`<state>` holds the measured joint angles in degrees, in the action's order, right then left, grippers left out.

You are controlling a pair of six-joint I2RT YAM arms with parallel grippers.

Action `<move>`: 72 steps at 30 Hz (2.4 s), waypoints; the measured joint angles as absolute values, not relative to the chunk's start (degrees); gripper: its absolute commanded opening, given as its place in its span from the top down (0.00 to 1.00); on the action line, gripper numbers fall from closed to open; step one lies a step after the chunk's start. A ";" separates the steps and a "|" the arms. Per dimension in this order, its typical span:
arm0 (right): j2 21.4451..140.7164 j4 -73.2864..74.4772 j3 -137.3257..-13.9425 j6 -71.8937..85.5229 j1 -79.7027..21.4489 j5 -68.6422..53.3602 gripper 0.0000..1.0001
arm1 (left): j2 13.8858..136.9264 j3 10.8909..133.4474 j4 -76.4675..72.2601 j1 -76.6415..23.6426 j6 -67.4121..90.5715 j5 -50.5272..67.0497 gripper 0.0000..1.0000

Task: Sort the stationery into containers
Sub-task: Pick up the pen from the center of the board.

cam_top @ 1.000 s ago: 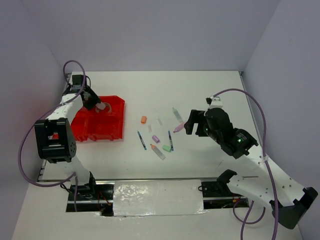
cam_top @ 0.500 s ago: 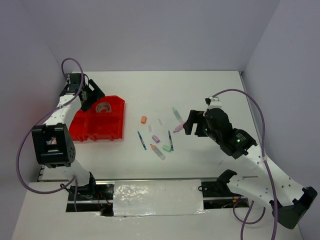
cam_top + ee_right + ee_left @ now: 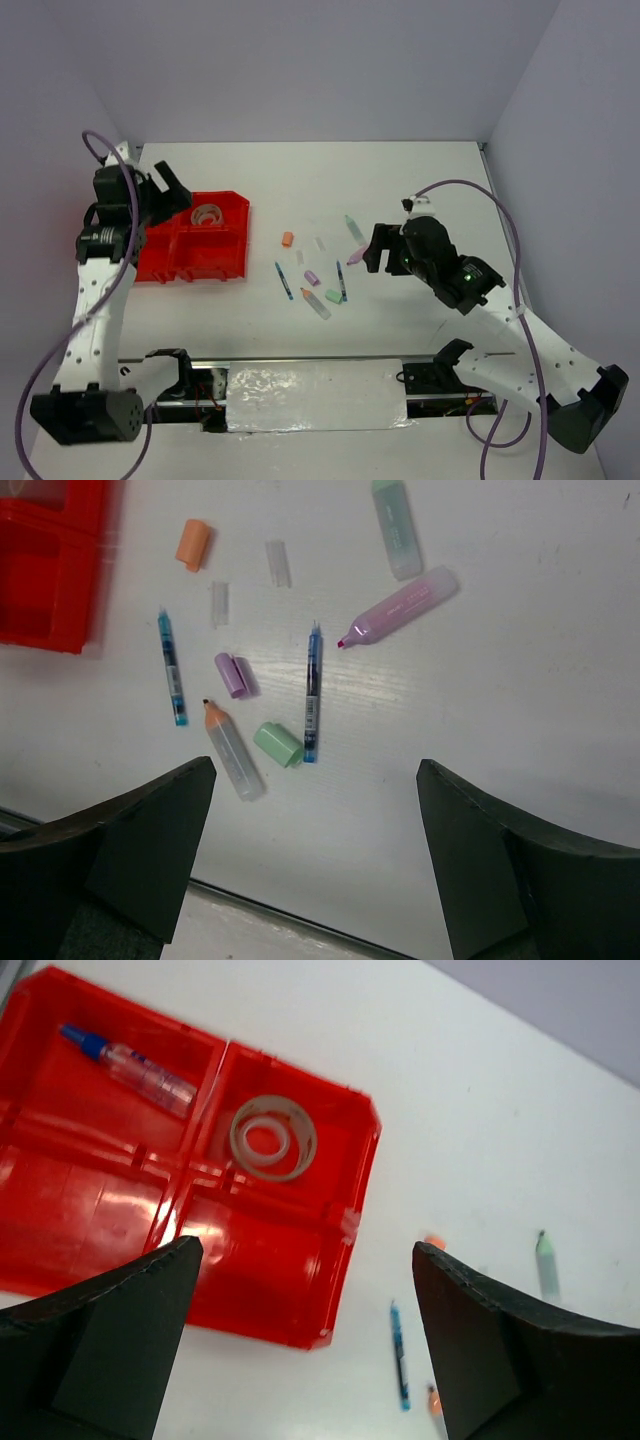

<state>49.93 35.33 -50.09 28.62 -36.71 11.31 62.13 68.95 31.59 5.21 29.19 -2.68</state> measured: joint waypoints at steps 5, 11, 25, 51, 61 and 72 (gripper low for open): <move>51.57 34.68 -48.34 26.92 -36.71 9.82 0.15 | 50.46 59.72 37.56 4.89 26.68 -5.23 0.01; 57.60 33.41 -48.07 22.28 -38.26 3.77 0.15 | 41.19 53.01 40.49 4.67 29.26 -13.87 0.01; 61.36 30.37 -47.16 19.42 -43.92 0.97 0.09 | 37.15 48.36 37.78 4.34 29.65 -11.20 0.01; 94.45 29.52 -60.86 15.90 -58.96 8.10 0.44 | 37.39 47.83 35.55 3.79 28.49 -7.57 0.01; 101.10 27.73 -62.83 14.63 -58.96 7.68 0.50 | 38.17 47.57 35.42 3.44 28.42 -6.63 0.01; 103.09 25.82 -63.00 15.40 -59.27 6.68 0.83 | 38.28 47.57 35.31 3.18 28.42 -6.52 0.01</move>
